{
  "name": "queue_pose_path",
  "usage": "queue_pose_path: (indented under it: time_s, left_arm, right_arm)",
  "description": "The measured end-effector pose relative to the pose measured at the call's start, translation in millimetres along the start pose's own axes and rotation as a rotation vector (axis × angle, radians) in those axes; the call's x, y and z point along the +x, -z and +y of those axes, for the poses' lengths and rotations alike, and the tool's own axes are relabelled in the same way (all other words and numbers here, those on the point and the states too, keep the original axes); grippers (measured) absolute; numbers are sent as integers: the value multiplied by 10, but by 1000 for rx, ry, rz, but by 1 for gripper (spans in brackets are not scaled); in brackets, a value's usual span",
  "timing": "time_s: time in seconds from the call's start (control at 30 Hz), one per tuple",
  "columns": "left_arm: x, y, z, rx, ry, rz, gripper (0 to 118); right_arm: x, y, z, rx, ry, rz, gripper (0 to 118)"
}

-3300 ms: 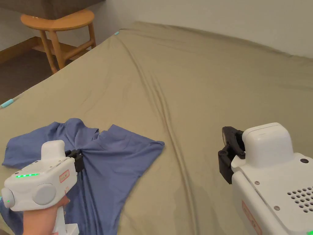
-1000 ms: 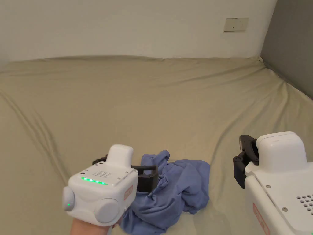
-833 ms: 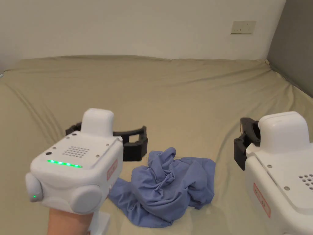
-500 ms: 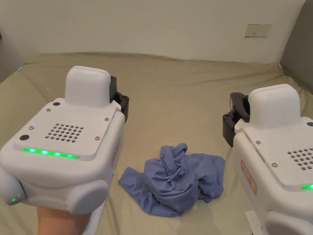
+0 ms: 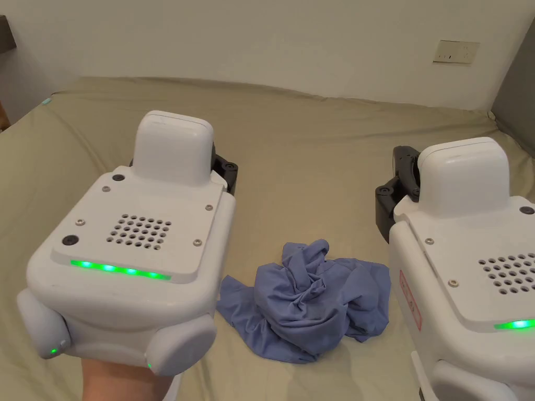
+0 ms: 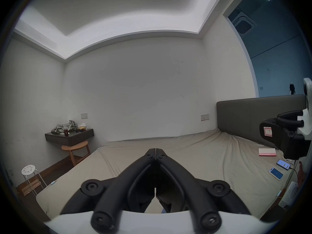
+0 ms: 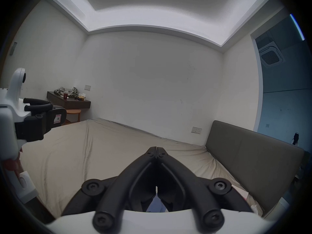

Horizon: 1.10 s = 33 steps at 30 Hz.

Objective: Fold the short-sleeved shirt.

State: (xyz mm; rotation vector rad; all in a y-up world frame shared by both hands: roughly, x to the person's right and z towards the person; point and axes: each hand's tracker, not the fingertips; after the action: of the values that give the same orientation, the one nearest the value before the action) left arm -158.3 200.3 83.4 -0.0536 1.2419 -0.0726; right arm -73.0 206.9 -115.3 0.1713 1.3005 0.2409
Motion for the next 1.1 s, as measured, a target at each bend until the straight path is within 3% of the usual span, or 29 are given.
queue_pose_path:
  time_s: [0.23,0.47,0.57,0.6,0.63,0.7,0.73,0.87,1.0,1.07,1.1]
  left_arm:
    - [-45,320,-415,-164,-4,-64,0]
    - [-57,992,-1759,-636,6,-133,0]
    - [-14,1293,-2243,-743,-27,-150,0]
    - [-19,1429,-2376,-773,-40,-153,6]
    - [-20,1535,-2471,-788,-49,-143,31]
    - [-75,1837,-2772,-848,-64,-129,92]
    - [-85,1938,-2846,-873,-65,-126,106]
    - [-53,2227,-3080,-880,-16,-88,106]
    - [76,2252,-3234,-897,22,-140,105]
    - [125,2192,-3203,-882,25,-140,95]
    - [134,2181,-3186,-883,13,-155,85]
  right_arm:
    - [83,148,-239,-64,22,-4,0]
    - [219,364,-681,-182,14,-14,0]
    - [309,461,-898,-254,53,-15,0]
    - [338,494,-975,-274,59,-24,0]
    - [359,520,-1036,-292,57,-34,0]
    - [407,583,-1170,-331,47,-54,0]
    - [432,608,-1219,-345,47,-58,0]
    - [523,706,-1405,-397,33,-87,0]
    - [579,797,-1553,-439,45,-99,0]
    - [580,846,-1616,-457,40,-97,0]
    - [575,873,-1649,-466,35,-92,0]
